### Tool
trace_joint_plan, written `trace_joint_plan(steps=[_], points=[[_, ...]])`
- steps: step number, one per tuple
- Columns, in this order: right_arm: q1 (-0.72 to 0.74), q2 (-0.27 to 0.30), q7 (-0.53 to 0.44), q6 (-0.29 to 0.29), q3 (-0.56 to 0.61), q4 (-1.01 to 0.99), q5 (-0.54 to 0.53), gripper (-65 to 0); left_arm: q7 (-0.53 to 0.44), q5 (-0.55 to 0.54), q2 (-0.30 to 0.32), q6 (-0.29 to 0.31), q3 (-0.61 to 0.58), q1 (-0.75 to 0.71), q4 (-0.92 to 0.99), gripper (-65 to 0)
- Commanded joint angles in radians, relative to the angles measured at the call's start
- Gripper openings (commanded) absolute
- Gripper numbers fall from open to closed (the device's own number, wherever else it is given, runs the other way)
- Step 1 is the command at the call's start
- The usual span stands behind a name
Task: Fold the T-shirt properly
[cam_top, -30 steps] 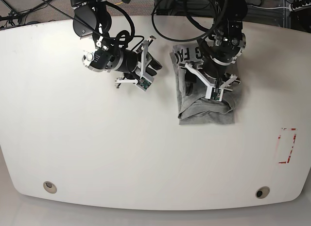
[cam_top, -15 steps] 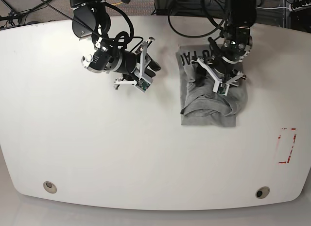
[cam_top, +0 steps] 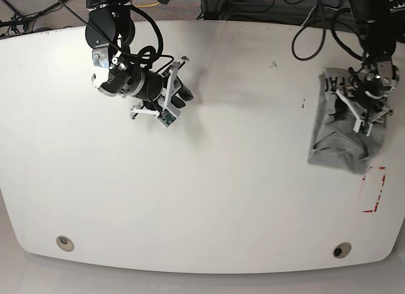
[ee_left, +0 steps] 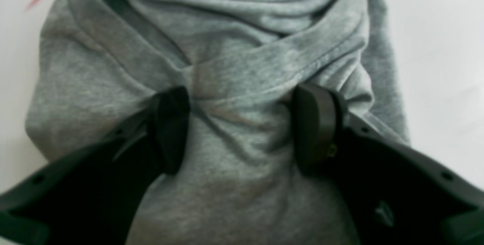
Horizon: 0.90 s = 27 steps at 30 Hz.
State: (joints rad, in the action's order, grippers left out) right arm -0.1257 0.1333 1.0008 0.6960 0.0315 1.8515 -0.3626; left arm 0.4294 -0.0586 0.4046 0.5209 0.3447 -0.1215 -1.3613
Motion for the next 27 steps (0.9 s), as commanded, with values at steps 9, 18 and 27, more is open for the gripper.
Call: trace_joint_plan(steps=[9, 18, 27], points=[[0.011, 0.002, -0.021, 0.002, -0.054, 0.023, -0.014, -52.0, 0.055, 0.044, 0.162, 0.126, 0.227, 0.018, 0.133, -25.8], [0.011, 0.002, -0.021, 0.002, -0.055, 0.024, -0.003, -52.0, 0.065, 0.041, 0.190, 0.177, 0.296, 0.013, -0.054, -25.8], [0.013, 0.029, -0.127, 0.002, -0.175, 0.035, 0.040, -52.0, 0.093, 0.050, -0.039, 0.177, 0.270, 0.018, -0.327, -25.8]])
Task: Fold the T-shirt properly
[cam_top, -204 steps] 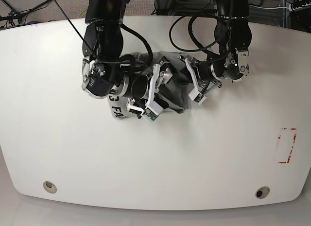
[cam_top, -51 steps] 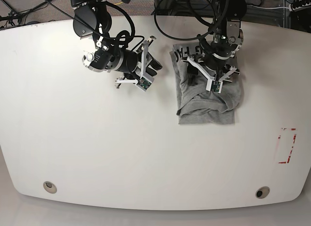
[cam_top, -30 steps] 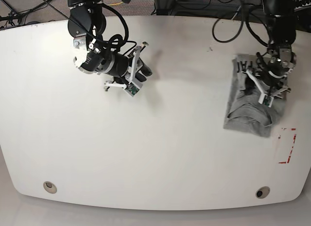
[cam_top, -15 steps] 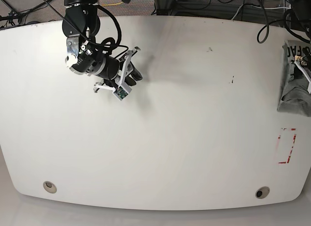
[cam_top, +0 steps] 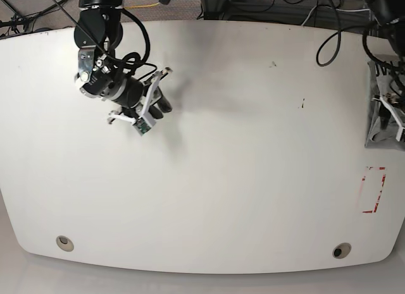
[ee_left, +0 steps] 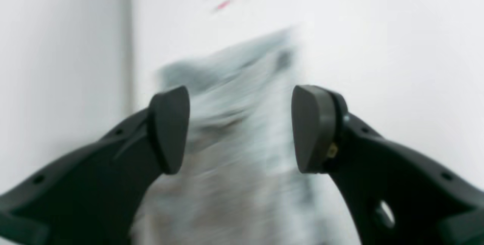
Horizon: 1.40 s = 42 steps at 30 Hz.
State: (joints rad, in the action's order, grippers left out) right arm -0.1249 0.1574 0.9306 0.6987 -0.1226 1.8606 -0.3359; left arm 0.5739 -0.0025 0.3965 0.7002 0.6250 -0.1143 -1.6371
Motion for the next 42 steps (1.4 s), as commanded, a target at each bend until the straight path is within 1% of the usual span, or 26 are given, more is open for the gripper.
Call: trace_joint_plan(steps=[1, 2, 4, 5, 7, 9, 13, 15, 16, 18, 22, 24, 30, 33, 38, 39, 42], points=[[0.012, 0.005, -0.083, -0.001, -0.035, 0.026, 0.042, -52.0, -0.079, -0.006, -0.058, -0.002, -0.024, 0.011, -0.065, -25.8], [0.014, 0.005, -0.118, -0.001, -0.052, 0.024, 0.085, -52.0, -0.119, -0.006, -0.094, -0.037, -0.052, 0.008, -0.081, -25.8], [0.015, 0.005, -0.176, -0.001, -0.065, 0.021, 0.157, -52.0, -0.185, -0.004, -0.132, -0.110, -0.100, 0.000, -0.094, -25.8], [0.012, 0.005, -0.219, -0.001, -0.078, 0.021, 0.205, -52.0, -0.228, 0.000, -0.155, -0.165, -0.135, -0.022, -0.104, -25.8], [0.008, 0.005, -0.282, -0.001, -0.099, 0.020, 0.257, -52.0, -0.279, 0.020, -0.184, -0.227, -0.179, -0.046, -0.111, -25.8], [-0.003, 0.005, -0.385, -0.001, -0.147, -0.013, 0.318, -52.0, -0.366, 0.062, -0.241, -0.307, -0.259, -0.061, -0.107, -25.8], [-0.042, 0.005, -0.571, -0.001, -0.211, -0.048, 0.340, -52.0, -0.495, 0.138, -0.327, -0.385, -0.339, -0.127, -0.110, -25.8], [-0.057, 0.005, -0.629, -0.001, -0.237, -0.071, 0.341, -52.0, -0.546, 0.166, -0.365, -0.399, -0.357, -0.160, -0.110, -25.8], [-0.057, 0.005, -0.641, -0.001, -0.248, -0.085, 0.341, -52.0, -0.556, 0.177, -0.384, -0.399, -0.365, -0.173, -0.110, -25.8], [-0.063, 0.005, -0.648, -0.001, -0.265, -0.102, 0.341, -52.0, -0.556, 0.187, -0.413, -0.399, -0.382, -0.206, -0.127, -25.8], [-0.144, 0.001, -0.649, -0.001, -0.337, -0.100, 0.315, -52.0, -0.556, 0.186, -0.463, -0.397, -0.391, -0.359, -0.231, -25.8], [-0.180, 0.000, -0.649, -0.001, -0.360, -0.098, 0.284, -52.0, -0.556, 0.186, -0.488, -0.396, -0.417, -0.434, -0.275, -25.8], [-0.353, -0.009, -0.649, -0.001, -0.407, -0.026, 0.219, -52.0, -0.558, 0.184, -0.517, -0.396, -0.480, -0.691, -0.364, -26.0], [-0.467, -0.023, -0.651, -0.001, -0.458, 0.006, 0.151, -52.0, -0.559, 0.184, -0.542, -0.396, -0.503, -0.839, -0.371, -26.0], [-0.625, -0.029, -0.651, -0.001, -0.487, 0.035, 0.054, -52.0, -0.559, 0.181, -0.543, -0.397, -0.503, -0.982, -0.366, -26.1], [-0.657, -0.029, -0.651, -0.001, -0.489, 0.040, 0.041, -52.0, -0.559, 0.181, -0.543, -0.397, -0.503, -1.005, -0.366, -26.9], [-0.761, -0.029, -0.652, -0.001, -0.489, 0.047, -0.010, -52.0, -0.559, 0.161, -0.537, -0.397, -0.500, -1.056, -0.355, -33.5]])
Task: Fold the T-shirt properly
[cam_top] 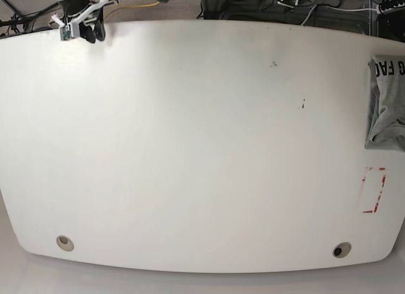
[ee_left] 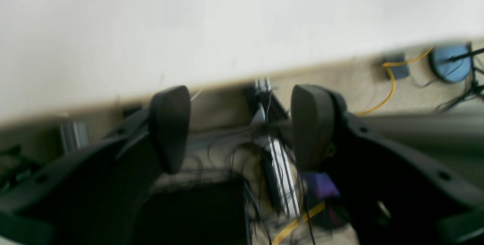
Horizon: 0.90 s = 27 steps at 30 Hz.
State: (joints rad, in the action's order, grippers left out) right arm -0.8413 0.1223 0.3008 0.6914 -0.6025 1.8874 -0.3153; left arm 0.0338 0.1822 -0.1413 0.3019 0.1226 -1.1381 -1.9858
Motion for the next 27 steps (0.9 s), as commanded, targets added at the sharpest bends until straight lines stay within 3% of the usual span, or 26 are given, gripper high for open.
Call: trace_joint_plan(steps=[1, 4, 6, 13, 16, 20, 27], points=[[-0.086, 0.004, -0.032, 0.007, -0.009, 0.018, -0.054, -52.2, -0.019, -0.045, 0.002, 0.001, 0.004, -0.047, 0.010, -36.1], [-0.172, 0.001, -0.073, 0.007, -0.001, 0.005, -0.069, -52.2, -0.019, -0.062, 0.032, 0.001, 0.010, -0.059, 0.043, -37.6], [-0.218, -0.033, -0.105, 0.007, 0.023, -0.013, -0.061, -52.2, -0.019, -0.065, 0.064, 0.001, 0.010, -0.059, 0.090, -37.8], [-0.260, -0.074, -0.171, 0.007, 0.137, -0.196, 0.043, -52.2, -0.019, -0.066, 0.111, 0.001, 0.009, 0.014, 0.343, -38.1], [-0.203, -0.077, -0.220, 0.007, 0.178, -0.292, 0.097, -52.2, -0.019, -0.066, 0.114, 0.001, 0.012, 0.096, 0.464, -38.1], [-0.098, -0.079, -0.228, 0.007, 0.197, -0.469, 0.213, -52.2, -0.019, -0.066, 0.138, 0.001, 0.018, 0.218, 0.665, -38.1], [0.104, -0.059, -0.228, 0.007, 0.191, -0.759, 0.311, -52.2, -0.019, -0.066, 0.151, 0.003, 0.018, 0.422, 1.005, -38.1]])
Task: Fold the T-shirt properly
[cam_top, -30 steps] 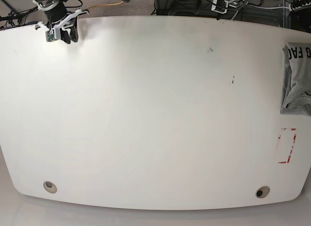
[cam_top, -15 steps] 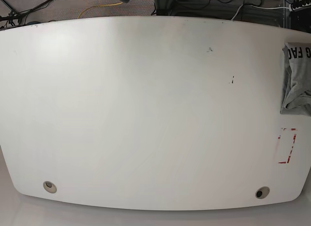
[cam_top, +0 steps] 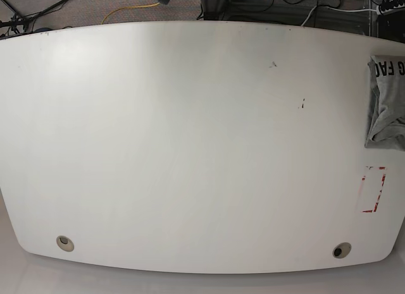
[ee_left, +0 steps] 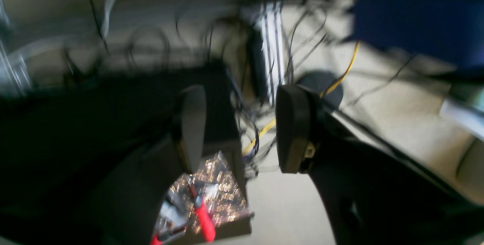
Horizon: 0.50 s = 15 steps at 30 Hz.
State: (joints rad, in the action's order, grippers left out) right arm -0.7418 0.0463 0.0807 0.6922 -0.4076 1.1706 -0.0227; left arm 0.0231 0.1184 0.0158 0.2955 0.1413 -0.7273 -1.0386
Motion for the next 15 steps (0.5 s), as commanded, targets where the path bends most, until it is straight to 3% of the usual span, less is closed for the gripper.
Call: trace_joint_plan(steps=[1, 5, 15], points=[[0.034, 0.022, -0.008, 0.006, -0.001, -0.087, 0.036, -52.2, -0.009, -0.003, -0.006, 0.009, -0.001, 0.042, 0.111, -38.1], [0.121, 0.025, -0.014, 0.002, 0.000, -0.215, 0.094, -52.2, -0.009, -0.001, 0.023, 0.009, -0.002, 0.148, 0.254, -38.2], [0.319, 0.027, -0.071, -0.128, 0.000, -0.518, 0.234, -52.2, -0.012, -0.001, 0.036, 0.005, -0.002, 0.386, 0.614, -38.2]])
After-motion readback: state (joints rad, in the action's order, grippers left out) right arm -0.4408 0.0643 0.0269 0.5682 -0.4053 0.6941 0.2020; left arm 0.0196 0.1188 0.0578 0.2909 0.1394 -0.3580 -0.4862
